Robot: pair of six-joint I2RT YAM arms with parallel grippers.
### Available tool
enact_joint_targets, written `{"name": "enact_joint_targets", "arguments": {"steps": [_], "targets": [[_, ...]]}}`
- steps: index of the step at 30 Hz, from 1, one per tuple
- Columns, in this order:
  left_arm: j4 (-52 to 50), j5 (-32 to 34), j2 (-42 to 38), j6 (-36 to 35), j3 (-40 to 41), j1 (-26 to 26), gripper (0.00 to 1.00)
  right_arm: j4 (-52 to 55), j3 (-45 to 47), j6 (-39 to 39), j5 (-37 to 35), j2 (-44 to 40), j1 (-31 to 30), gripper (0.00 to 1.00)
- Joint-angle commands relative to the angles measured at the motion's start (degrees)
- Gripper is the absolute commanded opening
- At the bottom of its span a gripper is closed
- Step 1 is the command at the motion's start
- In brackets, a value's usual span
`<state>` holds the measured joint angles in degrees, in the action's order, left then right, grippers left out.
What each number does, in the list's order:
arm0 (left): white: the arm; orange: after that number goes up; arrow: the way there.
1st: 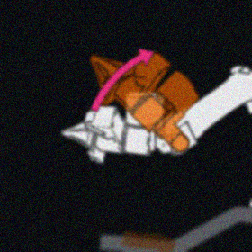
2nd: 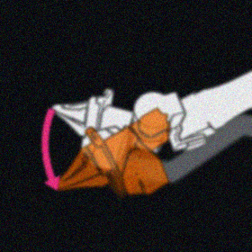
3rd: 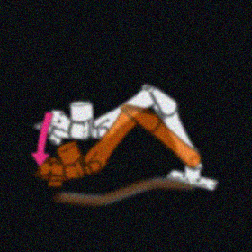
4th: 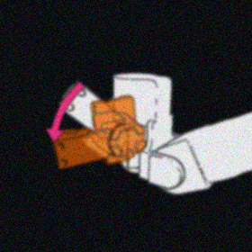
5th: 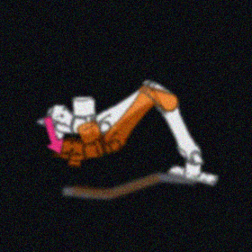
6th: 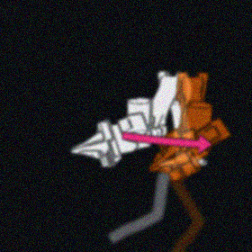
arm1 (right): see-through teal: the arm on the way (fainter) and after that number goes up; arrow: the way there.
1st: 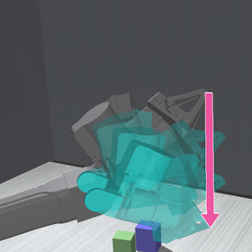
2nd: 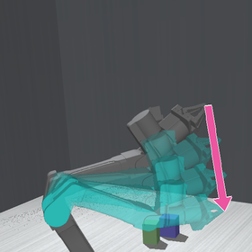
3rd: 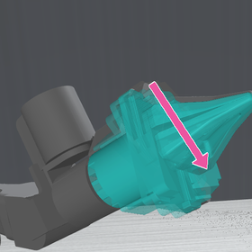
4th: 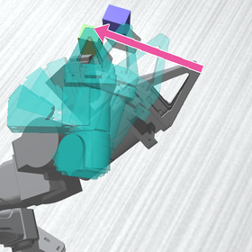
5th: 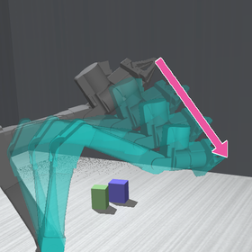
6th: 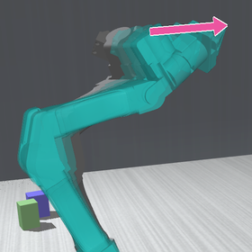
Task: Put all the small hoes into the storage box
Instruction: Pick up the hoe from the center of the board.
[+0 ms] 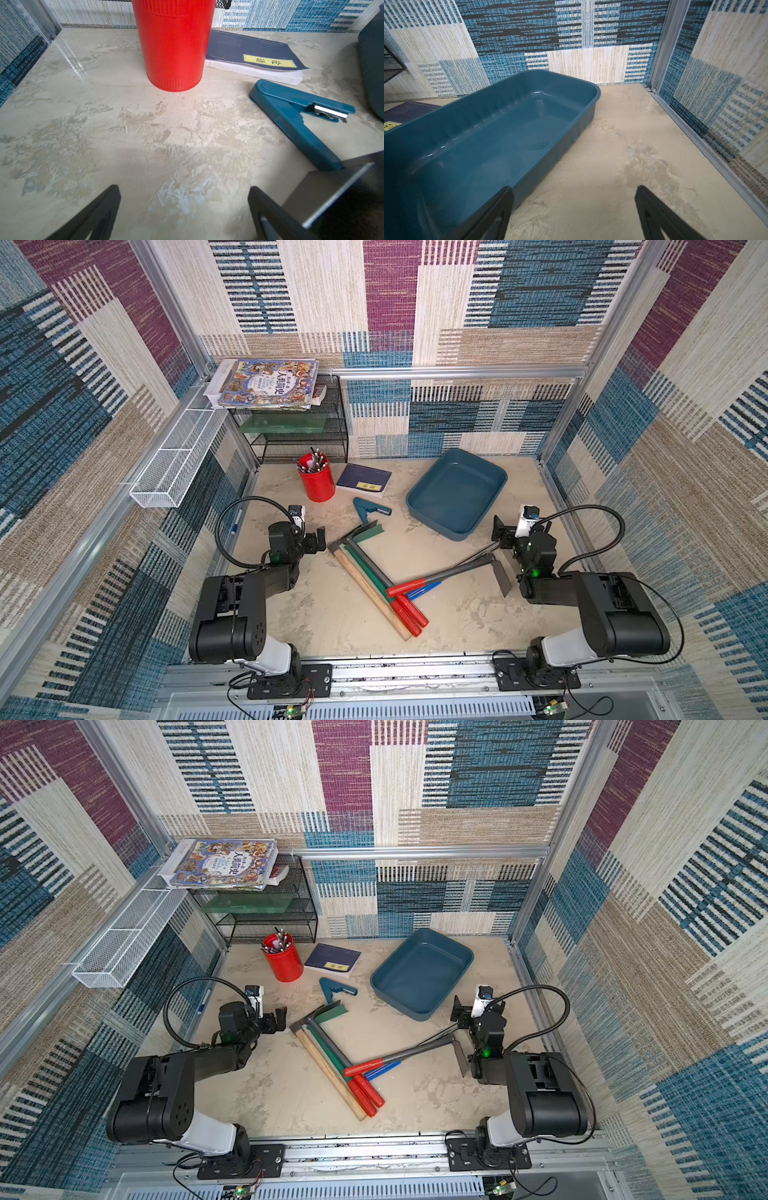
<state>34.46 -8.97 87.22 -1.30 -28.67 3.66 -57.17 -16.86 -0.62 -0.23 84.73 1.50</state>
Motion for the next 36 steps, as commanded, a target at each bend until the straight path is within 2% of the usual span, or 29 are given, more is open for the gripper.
{"name": "enact_joint_targets", "arguments": {"steps": [1, 31, 34, 36], "targets": [[1.23, 0.81, -0.05, 0.31, -0.16, 0.03, 1.00, -2.09, -0.36, 0.05, -0.98, -0.05, -0.18, 0.95], [1.25, 0.80, -0.02, 0.33, -0.17, 0.03, 1.00, -1.56, -0.65, -0.12, -0.77, -0.08, 0.09, 0.95], [1.39, 0.79, -0.25, 0.32, 0.09, 0.03, 1.00, 3.22, -3.18, 0.86, -1.34, -1.44, -0.27, 0.95], [1.27, 1.72, -0.37, 0.72, -0.54, 0.03, 1.00, 16.94, -10.51, 0.66, -1.85, -3.63, -0.51, 0.95]]}}
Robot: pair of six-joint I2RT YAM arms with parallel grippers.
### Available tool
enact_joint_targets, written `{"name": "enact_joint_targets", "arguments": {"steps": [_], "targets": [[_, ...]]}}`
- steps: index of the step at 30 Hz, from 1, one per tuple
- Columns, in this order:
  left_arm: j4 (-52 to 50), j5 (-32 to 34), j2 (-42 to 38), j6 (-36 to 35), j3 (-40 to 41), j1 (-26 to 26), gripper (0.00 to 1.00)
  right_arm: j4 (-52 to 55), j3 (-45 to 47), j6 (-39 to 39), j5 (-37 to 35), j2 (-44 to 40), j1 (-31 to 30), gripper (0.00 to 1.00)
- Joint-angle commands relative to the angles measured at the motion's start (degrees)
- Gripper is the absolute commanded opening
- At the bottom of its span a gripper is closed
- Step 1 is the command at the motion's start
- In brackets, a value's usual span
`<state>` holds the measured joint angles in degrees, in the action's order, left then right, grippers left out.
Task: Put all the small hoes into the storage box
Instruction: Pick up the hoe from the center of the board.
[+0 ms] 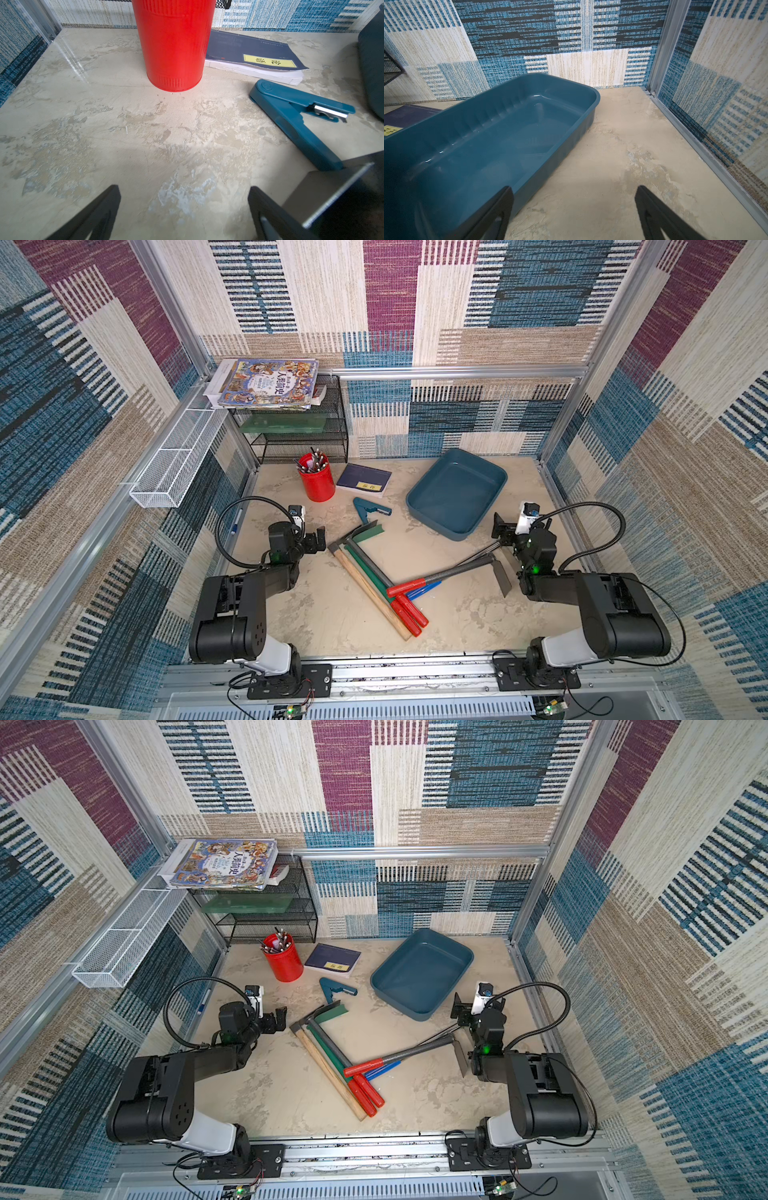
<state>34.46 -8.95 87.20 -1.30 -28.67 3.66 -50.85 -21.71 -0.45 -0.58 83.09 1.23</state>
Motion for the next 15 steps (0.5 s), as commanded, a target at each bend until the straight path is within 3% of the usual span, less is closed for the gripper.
{"name": "enact_joint_targets", "arguments": {"steps": [1, 3, 7, 12, 15], "targets": [[-3.55, 2.85, -0.94, 1.21, -2.24, 0.03, 1.00, 14.58, -8.62, 0.76, -2.24, -2.34, -0.37, 0.95], [-12.40, 3.04, -1.44, 1.26, -7.13, 0.03, 1.00, 19.74, -12.87, 1.46, -1.72, -3.00, -0.77, 0.96], [-18.39, 3.25, -2.74, 1.29, -10.44, 0.03, 1.00, 25.16, -17.49, 0.52, -3.32, -2.55, -3.02, 0.95], [-26.28, 3.17, -8.26, 6.08, -13.80, -0.12, 1.00, 23.58, -15.26, 1.54, -14.60, -5.90, -10.88, 0.95], [-31.96, 2.52, -12.43, 9.44, -16.08, -1.04, 1.00, 27.85, -16.21, -4.04, -17.95, -9.15, -14.06, 0.96]]}}
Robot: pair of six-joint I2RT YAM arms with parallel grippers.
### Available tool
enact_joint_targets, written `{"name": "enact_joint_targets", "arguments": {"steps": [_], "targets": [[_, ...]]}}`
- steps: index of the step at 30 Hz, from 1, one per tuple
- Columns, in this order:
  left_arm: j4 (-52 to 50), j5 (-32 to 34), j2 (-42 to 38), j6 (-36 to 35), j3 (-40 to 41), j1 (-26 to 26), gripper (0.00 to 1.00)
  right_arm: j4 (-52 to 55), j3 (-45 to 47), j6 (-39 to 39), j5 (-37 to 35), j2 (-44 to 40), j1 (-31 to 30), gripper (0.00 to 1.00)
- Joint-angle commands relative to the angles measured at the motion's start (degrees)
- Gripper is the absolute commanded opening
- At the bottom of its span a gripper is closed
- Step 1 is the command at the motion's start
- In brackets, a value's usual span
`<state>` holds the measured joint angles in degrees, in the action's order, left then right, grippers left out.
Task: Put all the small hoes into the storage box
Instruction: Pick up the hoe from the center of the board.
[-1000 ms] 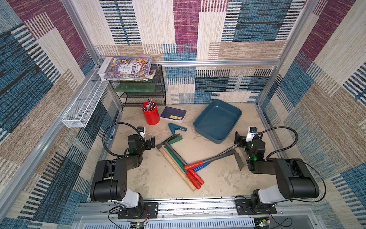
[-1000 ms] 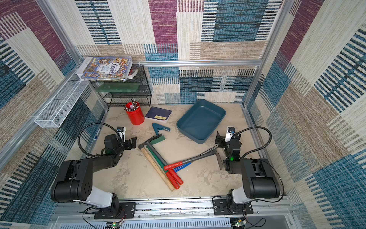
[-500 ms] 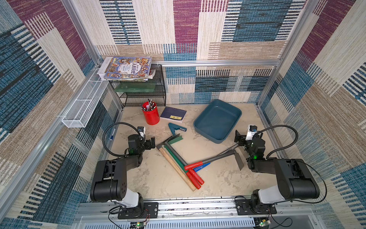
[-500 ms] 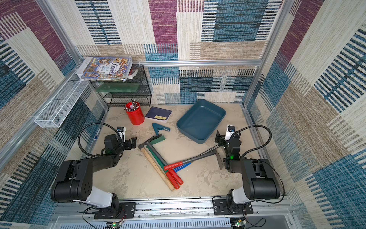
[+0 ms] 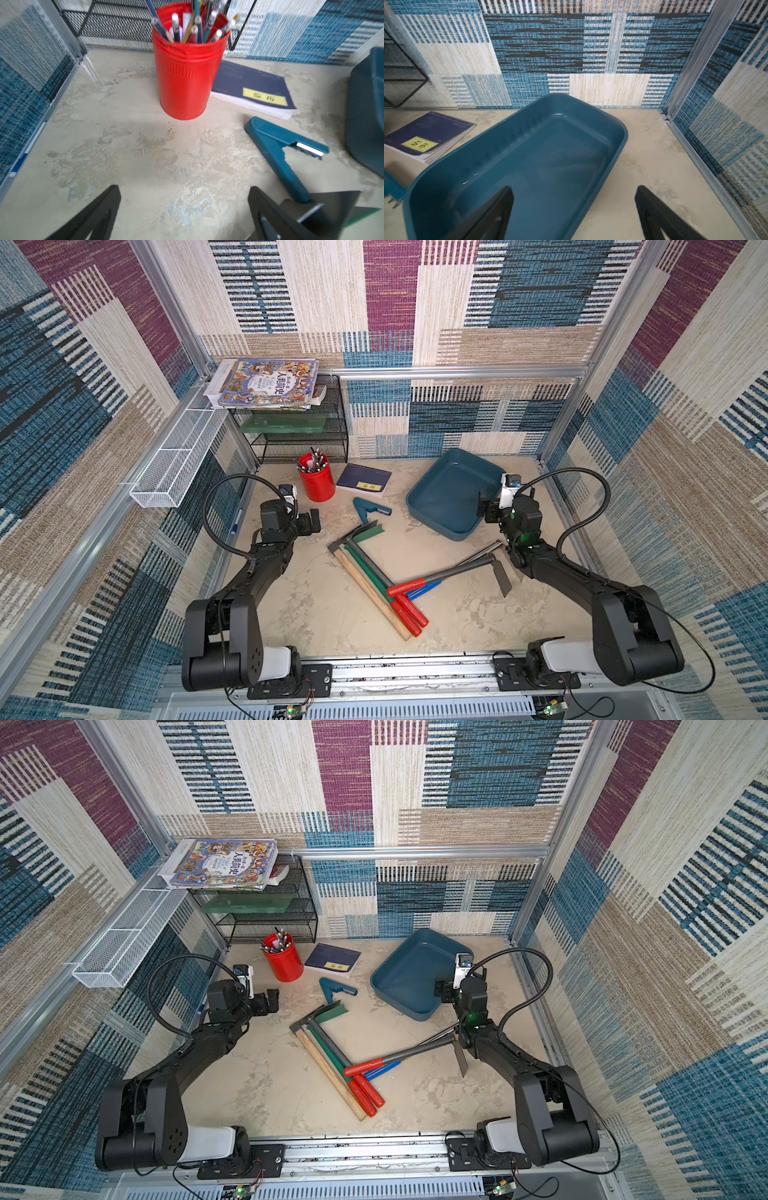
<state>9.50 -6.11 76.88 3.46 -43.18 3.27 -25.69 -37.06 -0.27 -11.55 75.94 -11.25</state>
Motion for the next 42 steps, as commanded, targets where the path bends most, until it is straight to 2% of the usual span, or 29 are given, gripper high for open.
{"name": "enact_joint_targets", "arguments": {"steps": [1, 3, 5, 7, 11, 14, 16, 22, 26, 28, 30, 34, 38, 42], "targets": [[-9.47, -0.51, -3.24, 5.09, -2.54, -1.11, 1.00, 6.13, -2.40, -6.57, -7.66, -2.59, -2.30, 0.96], [-14.13, -2.09, -4.62, 6.10, -4.59, -1.64, 1.00, 12.14, -5.19, -9.85, -8.16, -3.30, -3.72, 0.95], [-18.65, -3.90, -5.13, 7.04, -6.41, -2.40, 1.00, 19.73, -9.01, -15.39, -13.44, -3.08, -6.32, 0.95], [-21.98, -4.48, -5.91, 7.57, -7.50, -3.75, 1.00, 26.20, -12.92, -18.74, -13.48, -2.01, -7.78, 0.95], [-26.52, -1.69, -8.52, 6.62, -8.76, -9.50, 1.00, 32.20, -15.40, -24.16, -7.83, -1.51, -9.42, 0.96], [-30.62, 0.92, -10.19, 6.14, -10.64, -14.37, 1.00, 38.38, -16.82, -30.72, -10.01, -2.18, -11.52, 0.97], [-33.53, 3.13, -11.08, 5.90, -11.89, -17.65, 1.00, 42.37, -17.64, -35.36, -7.53, -2.67, -12.46, 0.96], [-41.18, 6.95, -10.80, 7.56, -14.83, -24.64, 1.00, 52.98, -19.99, -46.04, -10.96, -3.26, -20.92, 0.96], [-43.32, 12.92, -11.05, 7.96, -15.64, -31.59, 1.00, 57.01, -19.57, -55.17, -11.36, -3.61, -25.28, 0.99], [-44.76, 16.52, -10.94, 7.90, -16.01, -34.83, 1.00, 58.65, -18.78, -62.29, -9.74, -3.67, -26.68, 0.93], [-46.01, 18.99, -10.88, 8.49, -16.14, -37.28, 1.00, 57.47, -17.11, -66.19, -7.06, -3.86, -28.10, 0.93], [-47.69, 22.67, -10.99, 10.07, -15.80, -42.05, 1.00, 58.33, -14.61, -76.16, -9.03, -5.37, -32.25, 0.86], [-50.03, 25.71, -10.06, 10.42, -15.97, -45.17, 1.00, 53.89, -9.54, -80.95, -5.02, -7.63, -32.79, 0.82], [-50.31, 25.75, -9.52, 10.97, -15.27, -46.50, 1.00, 56.02, -8.50, -82.67, -4.24, -7.58, -32.34, 0.74]]}}
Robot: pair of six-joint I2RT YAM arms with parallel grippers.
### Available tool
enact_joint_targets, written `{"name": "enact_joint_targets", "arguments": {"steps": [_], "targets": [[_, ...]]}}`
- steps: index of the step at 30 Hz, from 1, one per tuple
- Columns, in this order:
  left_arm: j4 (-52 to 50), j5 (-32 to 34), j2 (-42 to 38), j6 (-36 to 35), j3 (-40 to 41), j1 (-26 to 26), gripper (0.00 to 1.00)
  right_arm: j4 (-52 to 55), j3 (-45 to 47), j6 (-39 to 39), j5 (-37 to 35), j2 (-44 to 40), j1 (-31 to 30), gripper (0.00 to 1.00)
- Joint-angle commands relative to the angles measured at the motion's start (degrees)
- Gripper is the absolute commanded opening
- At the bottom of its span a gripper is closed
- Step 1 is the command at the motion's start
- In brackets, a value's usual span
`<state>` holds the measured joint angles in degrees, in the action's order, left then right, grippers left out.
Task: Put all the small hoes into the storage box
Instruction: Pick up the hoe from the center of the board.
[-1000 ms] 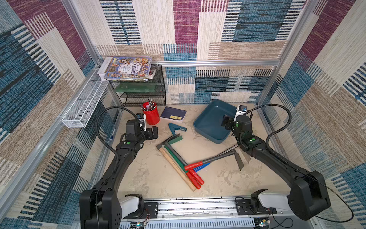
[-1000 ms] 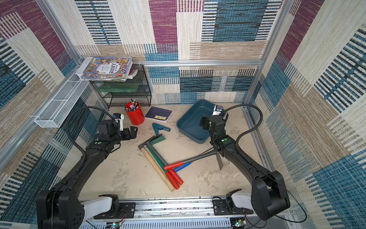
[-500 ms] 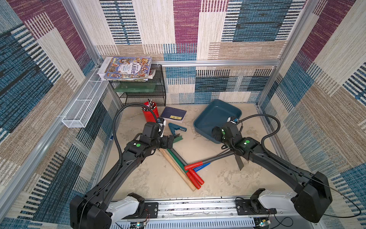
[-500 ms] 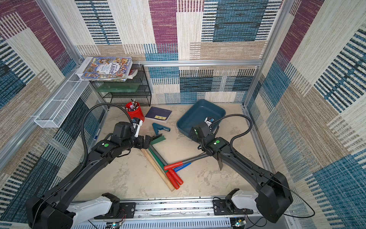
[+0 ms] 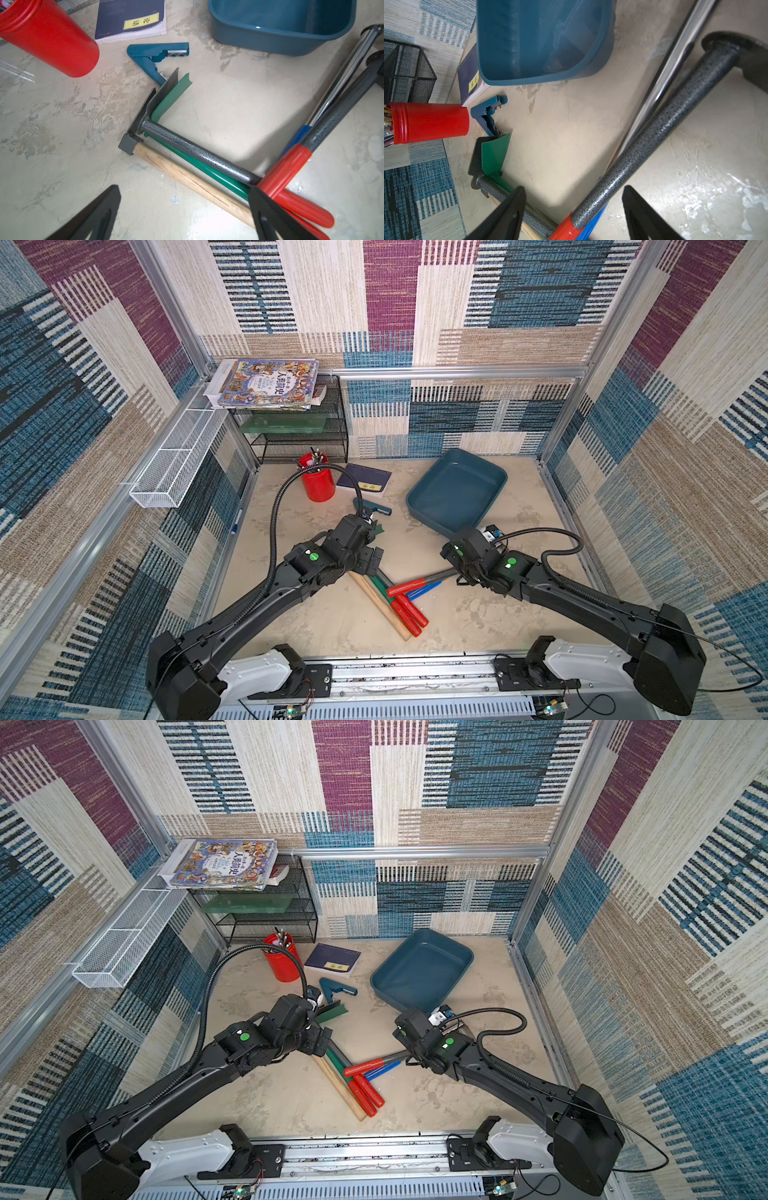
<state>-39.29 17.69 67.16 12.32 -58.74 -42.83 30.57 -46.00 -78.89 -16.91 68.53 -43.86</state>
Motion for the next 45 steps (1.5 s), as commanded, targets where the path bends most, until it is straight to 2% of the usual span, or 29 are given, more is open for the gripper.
{"name": "enact_joint_targets", "arguments": {"steps": [1, 4, 16, 29, 45], "targets": [[-1.67, 1.78, 0.37, 2.18, 0.33, -0.41, 0.99, 0.39, 0.82, -4.46, 2.09, 0.01, 0.80, 0.74], [-1.67, 1.47, 0.76, 2.33, 0.14, -0.54, 0.99, 0.04, 3.35, -4.64, 6.17, -0.06, 3.01, 0.71], [-1.75, 0.59, 1.09, 3.93, 0.56, -1.07, 0.97, 1.18, 3.42, -4.57, 8.54, 6.60, 5.78, 0.63], [-1.76, 0.32, 2.23, 3.76, 0.91, -1.47, 0.97, -1.16, 2.44, -0.64, 9.43, 10.36, 9.58, 0.59], [-1.76, 0.96, 2.80, 3.03, 0.91, -1.56, 0.97, -2.66, 1.28, -1.15, 9.60, 15.01, 10.06, 0.43]]}}
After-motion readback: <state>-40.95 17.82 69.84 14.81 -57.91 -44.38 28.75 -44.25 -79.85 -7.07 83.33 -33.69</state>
